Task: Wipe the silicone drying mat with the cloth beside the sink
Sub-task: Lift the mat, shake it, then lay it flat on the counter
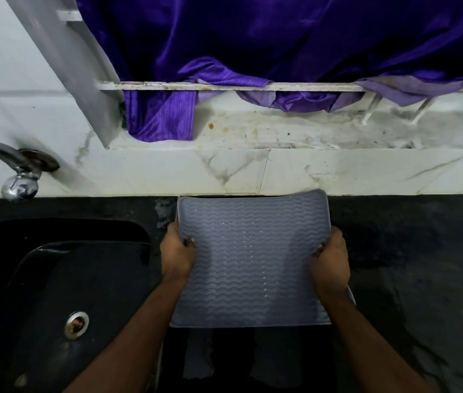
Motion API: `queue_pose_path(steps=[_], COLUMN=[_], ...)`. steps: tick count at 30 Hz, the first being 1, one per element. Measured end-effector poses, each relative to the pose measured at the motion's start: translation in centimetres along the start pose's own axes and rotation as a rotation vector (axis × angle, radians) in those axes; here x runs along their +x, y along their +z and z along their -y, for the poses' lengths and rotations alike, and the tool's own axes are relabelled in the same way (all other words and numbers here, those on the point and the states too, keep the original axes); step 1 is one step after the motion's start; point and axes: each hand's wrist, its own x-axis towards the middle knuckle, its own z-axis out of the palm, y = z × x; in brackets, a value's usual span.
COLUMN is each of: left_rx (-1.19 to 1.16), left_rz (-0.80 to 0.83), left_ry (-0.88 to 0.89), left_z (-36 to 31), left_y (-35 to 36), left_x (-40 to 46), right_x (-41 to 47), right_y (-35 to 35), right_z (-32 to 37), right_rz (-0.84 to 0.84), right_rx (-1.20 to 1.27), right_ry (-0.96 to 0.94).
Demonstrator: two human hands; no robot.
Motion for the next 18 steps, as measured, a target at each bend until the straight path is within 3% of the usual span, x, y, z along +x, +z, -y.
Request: queue_pose_path(steps=[8, 18], left_rx=[0.09, 0.092], left_rz=[-0.015, -0.031], left_ry=[0.006, 0.032], left_z=[-0.4, 0.0], left_y=[1.1, 1.2], left_x=[1.1, 1.2], right_x=[0.3, 0.1], right_y=[3.4, 3.4], right_z=[-1.1, -1.3], right_rz=[-0.158, -0.214], right_rx=[-0.253, -0.318], right_ry=[-0.022, -0.008])
